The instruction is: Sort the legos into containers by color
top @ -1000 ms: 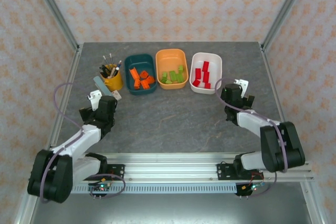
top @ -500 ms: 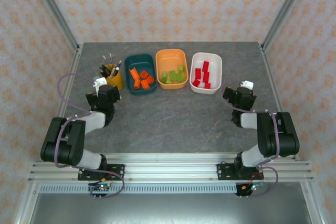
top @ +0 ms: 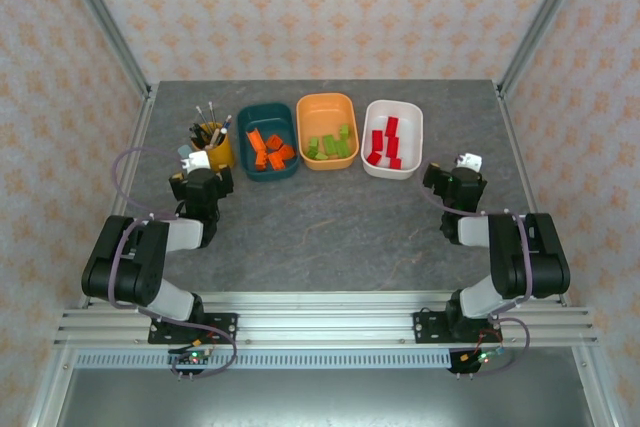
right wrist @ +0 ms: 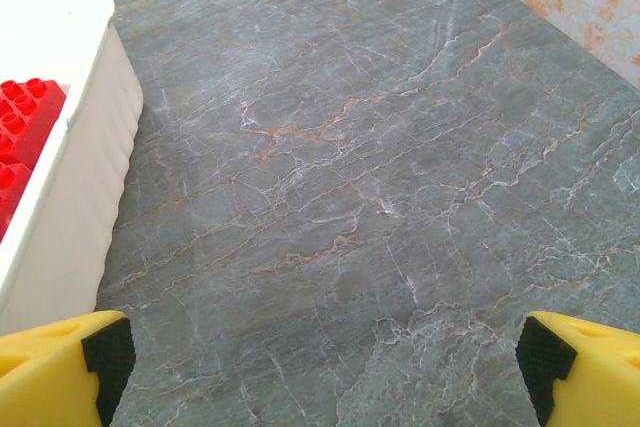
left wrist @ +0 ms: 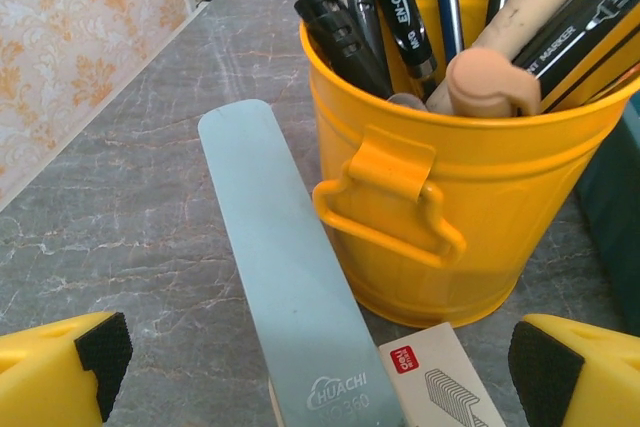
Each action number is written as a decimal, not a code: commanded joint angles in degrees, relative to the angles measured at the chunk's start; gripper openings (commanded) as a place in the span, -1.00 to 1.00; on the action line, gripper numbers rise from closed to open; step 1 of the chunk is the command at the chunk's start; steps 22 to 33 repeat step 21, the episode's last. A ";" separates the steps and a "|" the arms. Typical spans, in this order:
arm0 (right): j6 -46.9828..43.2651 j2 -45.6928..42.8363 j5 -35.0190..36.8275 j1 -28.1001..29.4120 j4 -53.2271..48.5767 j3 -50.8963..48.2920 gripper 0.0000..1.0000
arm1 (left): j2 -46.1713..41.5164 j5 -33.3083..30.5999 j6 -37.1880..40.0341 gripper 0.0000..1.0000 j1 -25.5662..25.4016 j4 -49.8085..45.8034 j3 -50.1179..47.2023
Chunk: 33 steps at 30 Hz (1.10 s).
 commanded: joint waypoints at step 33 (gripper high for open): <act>-1.47 0.39 2.24 1.99 1.60 0.89 0.99 | -0.06 -0.35 0.90 1.00 -0.21 2.91 -0.04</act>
